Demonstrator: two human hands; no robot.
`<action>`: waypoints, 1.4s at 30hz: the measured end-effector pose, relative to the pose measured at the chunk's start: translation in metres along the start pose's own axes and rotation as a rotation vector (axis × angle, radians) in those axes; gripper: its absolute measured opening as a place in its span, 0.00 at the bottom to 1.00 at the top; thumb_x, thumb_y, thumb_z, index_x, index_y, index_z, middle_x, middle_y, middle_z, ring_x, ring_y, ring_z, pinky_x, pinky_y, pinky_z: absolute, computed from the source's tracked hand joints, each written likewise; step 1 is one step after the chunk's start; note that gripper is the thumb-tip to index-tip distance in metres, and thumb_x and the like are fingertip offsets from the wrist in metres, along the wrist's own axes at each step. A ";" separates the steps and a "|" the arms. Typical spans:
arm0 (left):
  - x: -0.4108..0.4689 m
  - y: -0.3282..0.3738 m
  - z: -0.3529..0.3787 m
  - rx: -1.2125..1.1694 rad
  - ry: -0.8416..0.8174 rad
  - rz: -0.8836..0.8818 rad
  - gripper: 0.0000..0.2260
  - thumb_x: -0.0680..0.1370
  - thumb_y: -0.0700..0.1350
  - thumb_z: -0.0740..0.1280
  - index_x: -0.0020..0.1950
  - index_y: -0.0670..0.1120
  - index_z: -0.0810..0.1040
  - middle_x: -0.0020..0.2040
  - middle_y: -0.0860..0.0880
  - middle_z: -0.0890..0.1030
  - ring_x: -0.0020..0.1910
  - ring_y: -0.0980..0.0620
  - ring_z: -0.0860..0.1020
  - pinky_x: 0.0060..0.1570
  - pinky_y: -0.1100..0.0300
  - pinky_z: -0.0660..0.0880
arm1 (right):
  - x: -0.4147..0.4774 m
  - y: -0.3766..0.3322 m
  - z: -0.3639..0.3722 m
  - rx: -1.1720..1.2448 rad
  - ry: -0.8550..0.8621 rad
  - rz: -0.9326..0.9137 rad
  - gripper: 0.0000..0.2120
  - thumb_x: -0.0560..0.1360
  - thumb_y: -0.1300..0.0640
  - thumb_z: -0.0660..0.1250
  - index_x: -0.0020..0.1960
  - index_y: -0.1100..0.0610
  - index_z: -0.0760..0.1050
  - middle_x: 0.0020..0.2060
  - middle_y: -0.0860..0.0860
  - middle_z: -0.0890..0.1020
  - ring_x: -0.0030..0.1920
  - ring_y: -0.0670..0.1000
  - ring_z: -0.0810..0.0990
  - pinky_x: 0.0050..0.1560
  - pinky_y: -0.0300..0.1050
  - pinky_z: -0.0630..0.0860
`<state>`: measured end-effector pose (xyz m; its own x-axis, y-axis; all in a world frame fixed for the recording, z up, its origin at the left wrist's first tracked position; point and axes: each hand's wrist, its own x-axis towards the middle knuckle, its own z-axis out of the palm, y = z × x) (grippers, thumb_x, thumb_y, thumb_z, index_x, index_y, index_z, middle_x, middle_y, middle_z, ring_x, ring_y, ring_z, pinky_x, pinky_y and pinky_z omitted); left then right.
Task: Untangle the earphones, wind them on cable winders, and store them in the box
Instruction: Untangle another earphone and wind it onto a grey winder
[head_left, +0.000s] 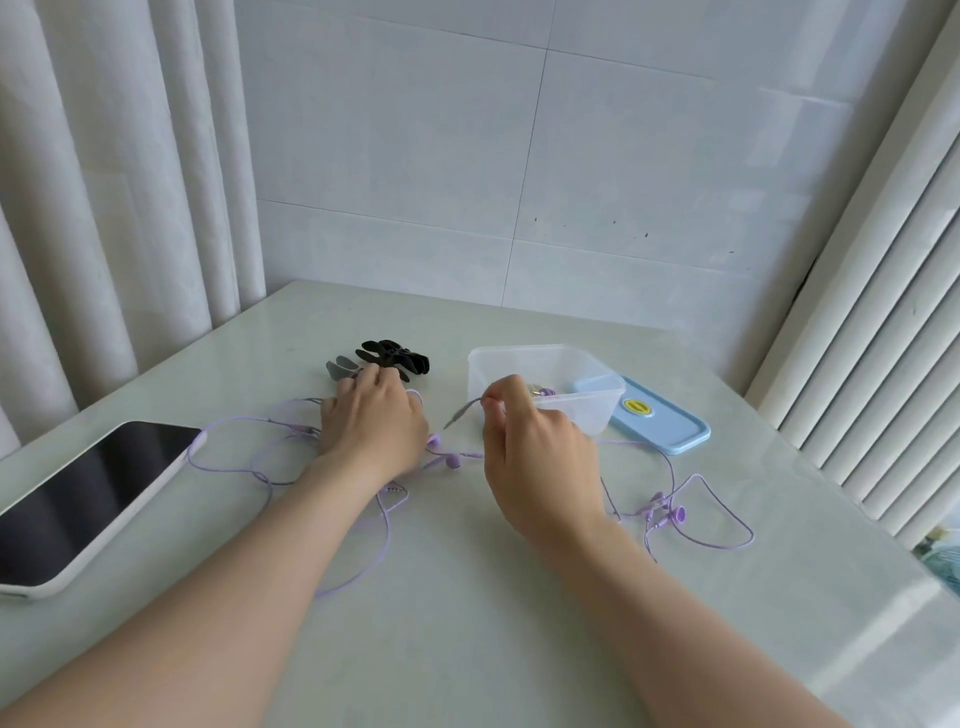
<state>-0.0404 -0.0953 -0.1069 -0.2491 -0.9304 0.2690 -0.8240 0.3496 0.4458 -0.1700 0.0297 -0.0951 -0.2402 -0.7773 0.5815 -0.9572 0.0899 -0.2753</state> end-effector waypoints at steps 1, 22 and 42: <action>0.000 0.001 0.000 -0.008 0.012 -0.015 0.12 0.83 0.47 0.54 0.58 0.45 0.75 0.67 0.44 0.75 0.69 0.39 0.70 0.64 0.44 0.67 | 0.001 -0.001 0.002 -0.005 -0.008 -0.006 0.05 0.86 0.53 0.55 0.56 0.51 0.69 0.30 0.49 0.73 0.34 0.62 0.73 0.30 0.49 0.61; -0.014 -0.006 -0.029 -0.376 0.509 0.206 0.06 0.79 0.36 0.71 0.52 0.43 0.86 0.47 0.47 0.87 0.46 0.44 0.85 0.50 0.52 0.78 | -0.004 0.014 -0.012 0.357 0.134 0.135 0.08 0.84 0.58 0.59 0.53 0.50 0.76 0.25 0.42 0.74 0.29 0.51 0.69 0.33 0.53 0.67; -0.065 0.059 -0.061 -1.247 -0.031 -0.010 0.11 0.79 0.50 0.75 0.53 0.43 0.83 0.42 0.46 0.88 0.40 0.47 0.88 0.36 0.20 0.76 | -0.005 -0.003 -0.048 0.686 0.150 -0.033 0.13 0.79 0.64 0.71 0.50 0.46 0.88 0.38 0.44 0.81 0.38 0.49 0.79 0.36 0.36 0.70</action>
<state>-0.0416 -0.0075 -0.0457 -0.2713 -0.9299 0.2482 0.2135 0.1933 0.9576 -0.1736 0.0630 -0.0602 -0.2798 -0.6741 0.6836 -0.6584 -0.3835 -0.6477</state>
